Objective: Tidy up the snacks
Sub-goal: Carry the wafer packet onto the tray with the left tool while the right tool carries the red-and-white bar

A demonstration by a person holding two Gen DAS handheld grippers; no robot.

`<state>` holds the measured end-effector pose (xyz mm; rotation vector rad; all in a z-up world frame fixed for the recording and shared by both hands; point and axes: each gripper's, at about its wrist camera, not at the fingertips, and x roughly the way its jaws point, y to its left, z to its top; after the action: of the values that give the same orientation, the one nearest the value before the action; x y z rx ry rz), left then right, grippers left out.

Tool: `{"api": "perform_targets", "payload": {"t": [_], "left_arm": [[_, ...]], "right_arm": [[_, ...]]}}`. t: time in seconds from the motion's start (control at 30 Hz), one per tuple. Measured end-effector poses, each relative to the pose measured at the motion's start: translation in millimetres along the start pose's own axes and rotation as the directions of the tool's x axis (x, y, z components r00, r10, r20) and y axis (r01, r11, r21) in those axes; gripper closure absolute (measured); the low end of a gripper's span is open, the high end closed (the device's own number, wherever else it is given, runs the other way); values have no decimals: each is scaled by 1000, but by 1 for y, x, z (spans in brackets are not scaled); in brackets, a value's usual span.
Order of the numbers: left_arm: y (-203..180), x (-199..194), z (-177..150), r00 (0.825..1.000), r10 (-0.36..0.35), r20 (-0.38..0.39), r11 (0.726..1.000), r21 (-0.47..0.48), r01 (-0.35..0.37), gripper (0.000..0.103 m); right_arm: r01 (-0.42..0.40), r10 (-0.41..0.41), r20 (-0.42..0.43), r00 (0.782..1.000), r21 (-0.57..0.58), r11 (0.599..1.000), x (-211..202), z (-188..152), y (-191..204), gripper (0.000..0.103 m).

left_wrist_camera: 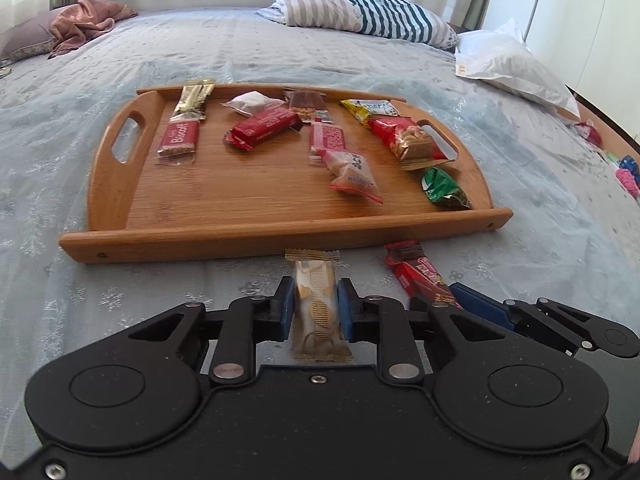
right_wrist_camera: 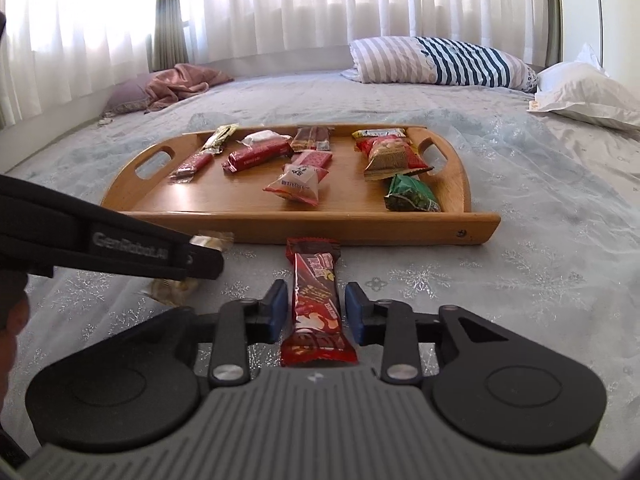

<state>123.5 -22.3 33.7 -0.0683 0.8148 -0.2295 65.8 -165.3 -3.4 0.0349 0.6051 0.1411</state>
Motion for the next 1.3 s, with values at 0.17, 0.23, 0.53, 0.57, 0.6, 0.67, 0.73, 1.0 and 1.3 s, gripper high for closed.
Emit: {"api": "perform_targets", "payload": {"t": [0.17, 0.23, 0.53, 0.57, 0.6, 0.67, 0.73, 1.0, 1.3], "left_arm": [[14, -12, 2, 1000, 12, 23, 1000, -25, -11, 81], [19, -17, 5, 999, 16, 35, 999, -31, -15, 81], [43, -30, 22, 996, 43, 83, 997, -68, -38, 81], [45, -30, 24, 995, 48, 86, 997, -70, -42, 81], [48, -30, 26, 995, 53, 90, 996, -72, -47, 81], [52, -30, 31, 993, 62, 97, 996, -73, -55, 81], [57, -29, 36, 993, 65, 102, 995, -77, -57, 81], [74, -19, 53, 992, 72, 107, 993, -100, -61, 81], [91, 7, 65, 993, 72, 93, 990, -125, -60, 81]], "right_arm": [[-2, 2, 3, 1000, 13, 1000, -5, 3, 2, 75], [-2, 2, 15, 1000, 10, 1000, -9, 5, 5, 75], [-30, 30, 82, 996, 2, 1000, -21, 25, 19, 75], [-33, 33, 89, 996, 0, 999, -21, 29, 22, 75], [-35, 35, 94, 995, -3, 999, -20, 32, 24, 75], [-41, 41, 106, 994, -7, 999, -17, 40, 29, 75], [-48, 49, 110, 993, -7, 999, -11, 46, 33, 75], [-51, 51, 101, 994, -1, 999, 19, 65, 51, 75], [-42, 38, 79, 996, 49, 998, 57, 76, 60, 75]]}}
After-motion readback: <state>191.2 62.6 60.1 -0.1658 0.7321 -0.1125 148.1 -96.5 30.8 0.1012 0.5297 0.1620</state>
